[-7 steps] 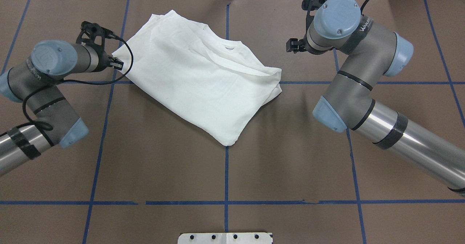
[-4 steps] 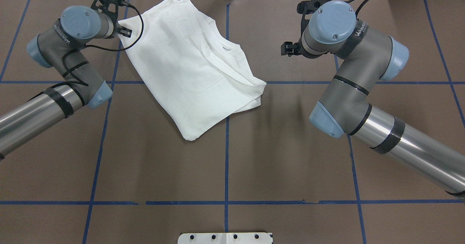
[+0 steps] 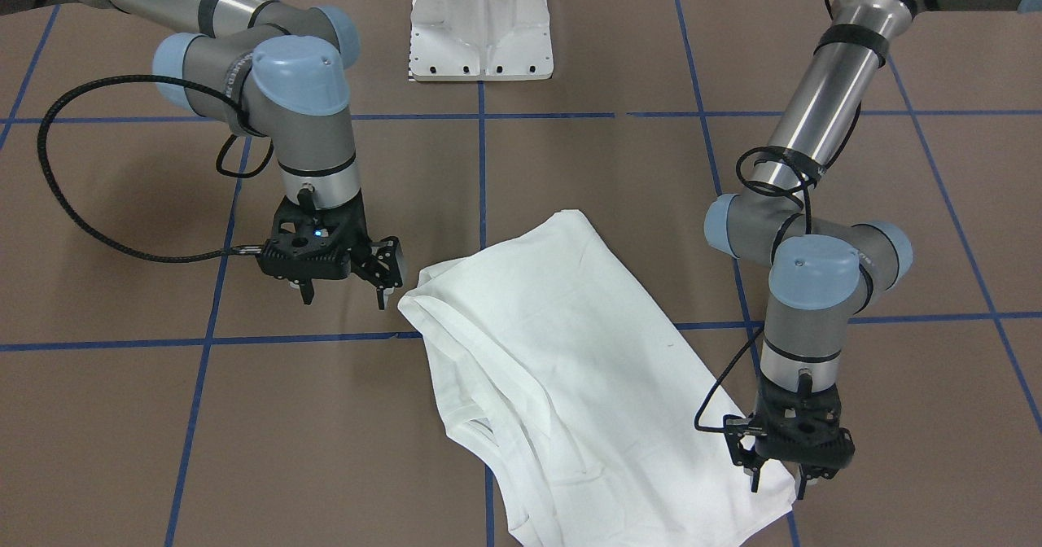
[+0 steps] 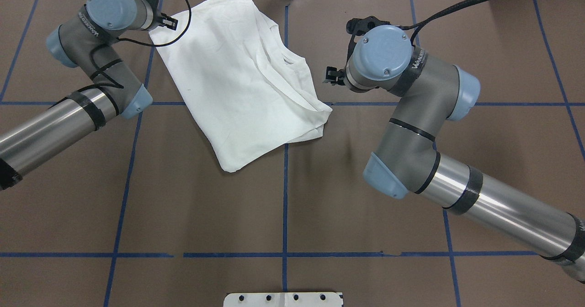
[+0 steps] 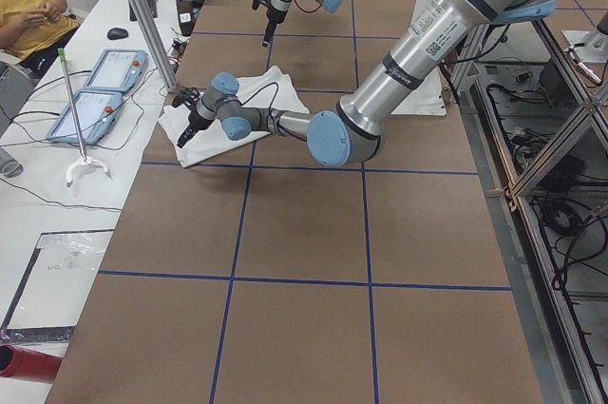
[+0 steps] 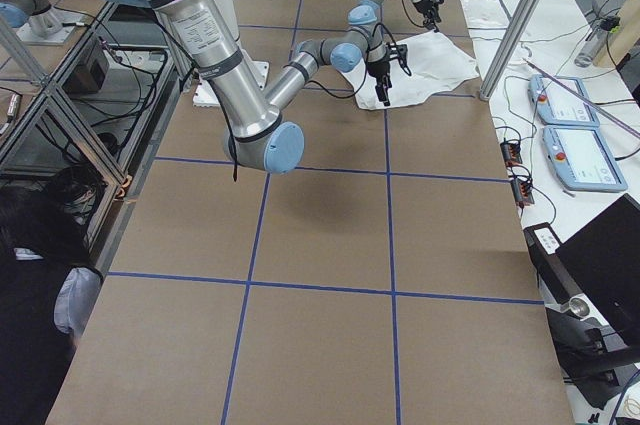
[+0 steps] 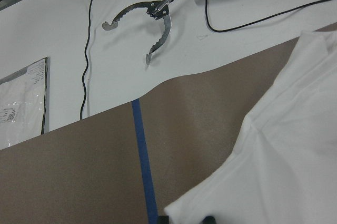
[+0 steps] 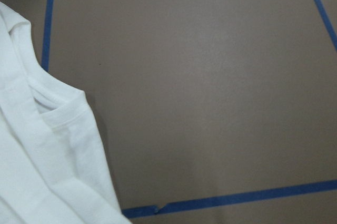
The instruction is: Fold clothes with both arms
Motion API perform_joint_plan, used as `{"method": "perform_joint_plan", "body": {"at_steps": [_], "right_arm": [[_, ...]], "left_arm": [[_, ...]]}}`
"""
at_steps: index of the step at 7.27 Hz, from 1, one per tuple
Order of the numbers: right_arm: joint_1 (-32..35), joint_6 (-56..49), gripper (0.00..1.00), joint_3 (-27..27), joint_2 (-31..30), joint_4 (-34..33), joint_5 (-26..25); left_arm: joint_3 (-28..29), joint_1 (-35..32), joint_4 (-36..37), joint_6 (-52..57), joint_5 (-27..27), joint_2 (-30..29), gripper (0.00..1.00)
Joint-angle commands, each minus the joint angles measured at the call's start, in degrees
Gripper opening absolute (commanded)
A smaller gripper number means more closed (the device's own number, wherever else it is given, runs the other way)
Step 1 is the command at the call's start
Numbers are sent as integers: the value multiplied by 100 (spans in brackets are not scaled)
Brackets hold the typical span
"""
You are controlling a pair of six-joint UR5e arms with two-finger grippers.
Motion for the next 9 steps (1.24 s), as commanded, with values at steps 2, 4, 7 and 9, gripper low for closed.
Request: {"method": "perform_joint_plan", "body": {"at_steps": [2,4,7,9], "right_arm": [[-889,1981,95,-114,132,-29,-650],[-980,2511,87,-465,219,-21,-838],[-998,2935,74,-1010,482,-21,-847],[-1068,3066,74,-1046,483,-21,-847]], "left_arm": [[-681,-56,-78,-37,-330,545,100],[-690,-56,-122,-55,-330,598,100],[-690,-47,-272,-64,-321,677,100],[-690,-47,-272,-64,-329,677,100]]}}
